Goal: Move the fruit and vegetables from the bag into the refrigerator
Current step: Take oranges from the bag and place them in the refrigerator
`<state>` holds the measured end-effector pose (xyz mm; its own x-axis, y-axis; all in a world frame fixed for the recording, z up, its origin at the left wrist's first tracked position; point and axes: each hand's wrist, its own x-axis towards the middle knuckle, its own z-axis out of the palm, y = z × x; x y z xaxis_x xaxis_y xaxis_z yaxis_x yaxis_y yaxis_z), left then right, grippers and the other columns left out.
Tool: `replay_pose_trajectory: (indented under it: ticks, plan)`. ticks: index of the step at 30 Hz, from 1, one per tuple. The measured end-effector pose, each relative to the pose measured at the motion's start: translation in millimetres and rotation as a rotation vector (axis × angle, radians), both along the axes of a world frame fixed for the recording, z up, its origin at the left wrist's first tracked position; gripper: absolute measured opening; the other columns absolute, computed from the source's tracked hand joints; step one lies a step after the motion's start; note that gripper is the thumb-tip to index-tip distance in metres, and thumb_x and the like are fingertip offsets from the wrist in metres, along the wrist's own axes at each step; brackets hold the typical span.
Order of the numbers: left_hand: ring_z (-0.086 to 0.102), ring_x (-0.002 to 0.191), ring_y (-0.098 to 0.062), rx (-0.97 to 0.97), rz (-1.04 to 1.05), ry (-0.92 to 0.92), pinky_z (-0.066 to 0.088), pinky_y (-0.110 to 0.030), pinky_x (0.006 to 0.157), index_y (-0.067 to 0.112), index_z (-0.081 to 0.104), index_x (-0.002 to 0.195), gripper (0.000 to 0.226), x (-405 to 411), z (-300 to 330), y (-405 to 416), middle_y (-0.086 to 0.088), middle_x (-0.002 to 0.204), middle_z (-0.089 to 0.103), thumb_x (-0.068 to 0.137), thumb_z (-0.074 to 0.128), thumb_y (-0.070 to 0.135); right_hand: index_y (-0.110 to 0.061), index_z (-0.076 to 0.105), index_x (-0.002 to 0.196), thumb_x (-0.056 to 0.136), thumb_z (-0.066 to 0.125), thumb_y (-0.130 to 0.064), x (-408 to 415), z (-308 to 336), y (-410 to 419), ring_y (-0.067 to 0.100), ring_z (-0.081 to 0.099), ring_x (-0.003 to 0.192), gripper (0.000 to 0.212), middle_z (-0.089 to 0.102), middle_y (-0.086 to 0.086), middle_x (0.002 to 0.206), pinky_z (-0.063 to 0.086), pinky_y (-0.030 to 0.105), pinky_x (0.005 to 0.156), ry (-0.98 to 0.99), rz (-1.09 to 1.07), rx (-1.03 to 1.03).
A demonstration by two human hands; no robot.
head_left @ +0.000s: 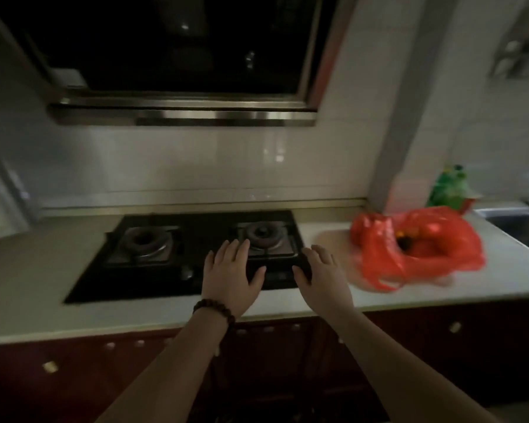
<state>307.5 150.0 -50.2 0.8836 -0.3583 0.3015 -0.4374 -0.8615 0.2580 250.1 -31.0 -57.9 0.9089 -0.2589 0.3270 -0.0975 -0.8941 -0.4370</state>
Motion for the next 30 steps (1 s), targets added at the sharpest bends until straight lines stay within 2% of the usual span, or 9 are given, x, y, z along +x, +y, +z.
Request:
replay_pose_trajectory:
  ticks: [7,12,21,27,30]
  plan:
    - [0.014,0.143,-0.02,-0.037,-0.253,0.017,0.01,-0.043,0.118,0.021,0.021,0.148,0.068,6.3,-11.1,-126.6,-0.001,0.154,0.024,0.092,0.033,0.057,-0.014,0.046,0.136,0.092,0.051,-0.038,-40.5,-12.7,-104.3,0.029,0.036,0.131,0.05,0.042,0.008,0.143,0.035,0.04,0.104,0.048,-0.248,0.007]
    - [0.017,0.142,-0.019,-0.047,-0.384,0.015,0.013,-0.044,0.117,0.018,0.025,0.147,0.069,21.9,-22.6,-212.5,-0.003,0.153,0.026,0.091,0.033,0.058,-0.018,0.044,0.137,0.092,0.05,-0.04,-44.6,-21.2,-173.8,0.025,0.036,0.133,0.05,0.04,0.005,0.144,0.036,0.039,0.105,0.063,-0.384,0.015]
    - [0.021,0.141,-0.022,-0.041,-0.492,0.04,0.017,-0.043,0.116,0.021,0.025,0.147,0.069,91.5,-38.1,-355.5,-0.005,0.152,0.029,0.089,0.038,0.056,-0.019,0.046,0.135,0.092,0.051,-0.04,9.0,-32.4,-306.4,0.026,0.037,0.132,0.049,0.043,0.005,0.143,0.036,0.04,0.108,0.118,-0.504,-0.026]
    - [0.019,0.142,-0.019,-0.034,-0.552,0.07,0.014,-0.042,0.116,0.023,0.026,0.146,0.066,137.7,-42.4,-439.9,-0.001,0.153,0.028,0.09,0.04,0.053,-0.019,0.047,0.134,0.092,0.052,-0.035,47.4,-37.5,-382.7,0.026,0.037,0.132,0.045,0.042,0.004,0.143,0.04,0.04,0.104,0.124,-0.562,0.008]
    - [0.023,0.14,-0.019,-0.05,-0.61,0.074,0.015,-0.041,0.117,0.022,0.031,0.144,0.061,146.9,-50.9,-474.8,-0.002,0.15,0.033,0.091,0.041,0.05,-0.019,0.051,0.131,0.091,0.053,-0.032,52.8,-48.9,-413.4,0.025,0.04,0.13,0.042,0.045,0.005,0.141,0.041,0.04,0.103,0.141,-0.566,0.026]
